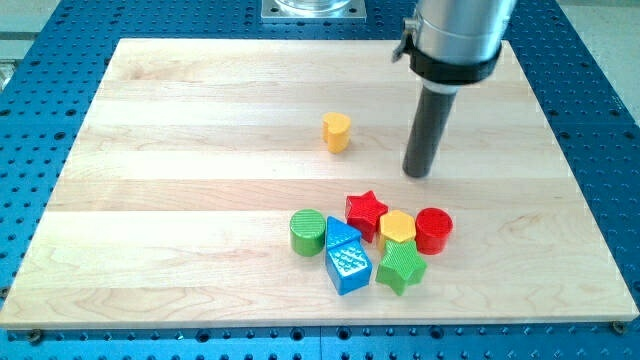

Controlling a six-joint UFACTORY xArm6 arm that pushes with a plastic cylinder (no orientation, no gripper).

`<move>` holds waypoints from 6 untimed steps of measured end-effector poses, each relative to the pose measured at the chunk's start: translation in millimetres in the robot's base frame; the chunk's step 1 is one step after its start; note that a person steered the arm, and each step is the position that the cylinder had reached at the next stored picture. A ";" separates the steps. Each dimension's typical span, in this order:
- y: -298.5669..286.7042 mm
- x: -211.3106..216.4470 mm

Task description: Move the yellow heart to the top left of the green circle

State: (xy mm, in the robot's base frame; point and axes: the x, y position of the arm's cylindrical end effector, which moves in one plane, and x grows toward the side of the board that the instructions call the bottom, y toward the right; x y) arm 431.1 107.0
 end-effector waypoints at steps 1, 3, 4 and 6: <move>-74.8 -18.7; -49.9 -56.3; -75.8 -77.3; -244.7 -76.2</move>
